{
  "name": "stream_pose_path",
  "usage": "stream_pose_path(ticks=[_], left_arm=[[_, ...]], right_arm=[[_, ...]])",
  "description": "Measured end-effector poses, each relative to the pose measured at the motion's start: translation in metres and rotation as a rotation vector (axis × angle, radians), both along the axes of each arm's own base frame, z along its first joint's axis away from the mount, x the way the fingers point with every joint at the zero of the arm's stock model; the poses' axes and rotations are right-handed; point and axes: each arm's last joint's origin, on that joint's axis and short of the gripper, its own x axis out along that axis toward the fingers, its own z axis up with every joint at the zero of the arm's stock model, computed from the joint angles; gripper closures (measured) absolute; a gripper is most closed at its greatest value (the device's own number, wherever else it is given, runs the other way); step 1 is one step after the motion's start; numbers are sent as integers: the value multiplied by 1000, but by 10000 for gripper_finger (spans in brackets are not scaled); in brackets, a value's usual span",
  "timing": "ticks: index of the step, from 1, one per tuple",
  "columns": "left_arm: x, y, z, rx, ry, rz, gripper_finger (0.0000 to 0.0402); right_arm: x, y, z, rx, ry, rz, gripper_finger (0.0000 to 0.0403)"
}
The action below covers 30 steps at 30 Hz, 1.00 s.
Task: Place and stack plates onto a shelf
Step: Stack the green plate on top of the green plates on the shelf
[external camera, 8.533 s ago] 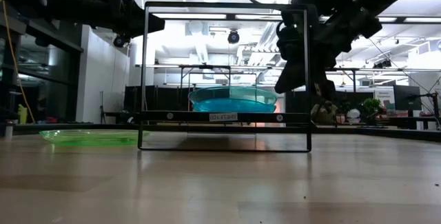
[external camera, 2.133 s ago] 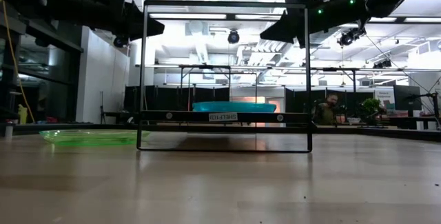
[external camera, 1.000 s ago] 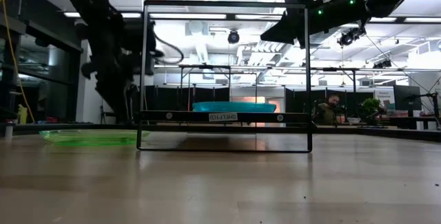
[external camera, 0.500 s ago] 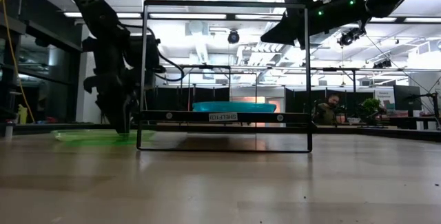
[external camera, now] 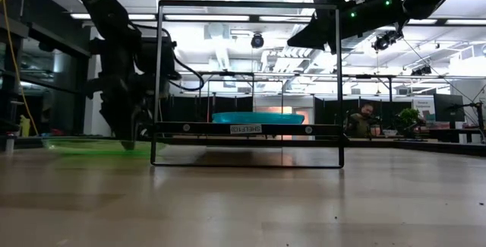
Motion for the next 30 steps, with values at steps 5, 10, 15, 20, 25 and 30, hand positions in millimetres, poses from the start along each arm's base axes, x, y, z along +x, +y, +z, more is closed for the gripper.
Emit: stream_pose_path(ticks=[5, 10, 15, 20, 25, 30], left_arm=[[1, 1, 6, 40, 54, 39, 400], [3, 8, 36, 193, 123, 154, 401], [0, 9, 81, 308, 35, 209, 401], [-8, 9, 131, 500, -183, 302, 401], [-14, 8, 165, 601, -443, 431, 401], [1, 15, 172, 580, -604, 530, 401]], right_arm=[[0, 0, 0, 0, 0, 0, 403], [0, 0, 0, 0, 0, 0, 403], [0, 0, 0, 0, 1, 0, 403], [0, 0, -1, 3, 7, 0, 403], [0, 0, -1, 7, 8, 0, 403], [0, 0, -1, 10, 7, -1, 403]])
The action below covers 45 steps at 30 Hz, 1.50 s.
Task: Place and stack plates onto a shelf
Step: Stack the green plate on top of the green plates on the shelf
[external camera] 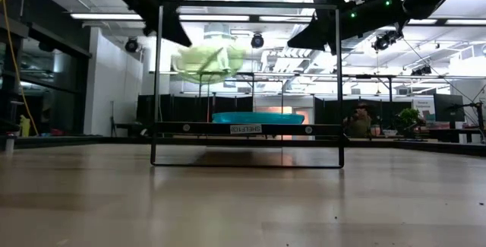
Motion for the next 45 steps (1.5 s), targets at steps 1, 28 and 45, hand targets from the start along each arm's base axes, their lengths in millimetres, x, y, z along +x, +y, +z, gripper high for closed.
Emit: stream_pose_path(ticks=[1, 28, 45], left_arm=[[6, 3, -3, -8, -12, 7, 401], [82, 49, -86, -139, -95, 39, 393], [83, 47, -86, -117, -83, 9, 309]], right_arm=[[0, 0, 0, 0, 0, 0, 403], [-1, 0, -4, 15, 36, 0, 403], [0, 0, -3, 10, 24, 0, 403]])
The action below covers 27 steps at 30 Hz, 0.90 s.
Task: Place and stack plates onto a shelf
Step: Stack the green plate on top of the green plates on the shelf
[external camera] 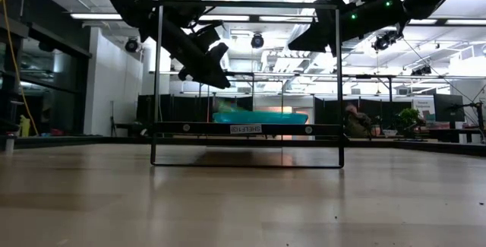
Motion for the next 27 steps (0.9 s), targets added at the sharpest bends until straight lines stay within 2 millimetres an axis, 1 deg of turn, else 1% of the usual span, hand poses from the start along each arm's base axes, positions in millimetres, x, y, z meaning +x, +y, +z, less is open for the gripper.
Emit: stream_pose_path(ticks=[4, 8, 14, 16, 18, 20, 22, 24, 25, 27], left_arm=[[0, 0, 0, 16, 9, -10, 277], [0, 0, 2, 43, 12, -25, 256], [-8, -4, 24, 120, -6, -46, 248], [-14, -6, 25, 98, 32, -14, 253], [-19, -7, 19, 75, 109, 43, 266], [-21, -6, 9, 60, 192, 83, 292], [-20, -5, 0, 41, 232, 90, 330], [-16, -3, -10, 27, 258, 90, 377], [-15, -2, -15, 22, 277, 92, 389], [-12, -1, -26, 11, 308, 104, 391]], right_arm=[[0, 0, 0, 0, 0, 0, 403], [0, 0, 0, 0, 0, 0, 403], [0, 0, 0, 1, 2, 0, 403], [0, 0, -1, 5, 13, 0, 403], [0, 0, -2, 8, 20, 0, 403], [0, 0, -2, 8, 22, 0, 403], [0, 0, -2, 8, 21, 0, 403], [0, 0, -2, 7, 19, 0, 403], [0, 0, -1, 6, 14, 0, 403], [0, 0, -1, 3, 7, 0, 403]])
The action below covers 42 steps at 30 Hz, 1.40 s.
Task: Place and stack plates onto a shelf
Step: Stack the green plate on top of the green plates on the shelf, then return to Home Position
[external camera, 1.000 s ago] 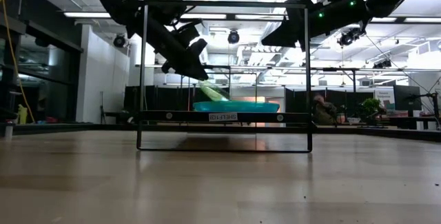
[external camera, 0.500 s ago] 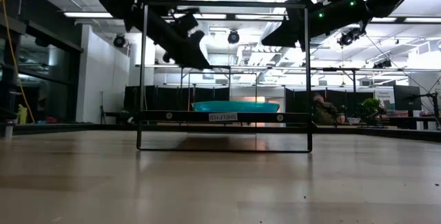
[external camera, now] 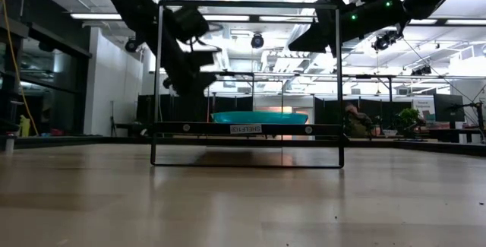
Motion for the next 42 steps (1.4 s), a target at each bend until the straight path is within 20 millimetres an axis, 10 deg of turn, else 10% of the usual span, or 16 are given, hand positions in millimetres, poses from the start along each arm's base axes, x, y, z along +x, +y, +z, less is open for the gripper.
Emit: stream_pose_path(ticks=[28, 37, 42], left_arm=[[17, 2, -16, -70, -118, -45, 401], [8, -35, 45, 27, -381, -332, 401], [-30, -64, 31, 94, -540, -447, 401]], right_arm=[[0, 0, -1, 2, 6, 0, 403], [0, 0, 2, -51, 5, 10, 403], [0, 1, 0, -42, 16, 31, 403]])
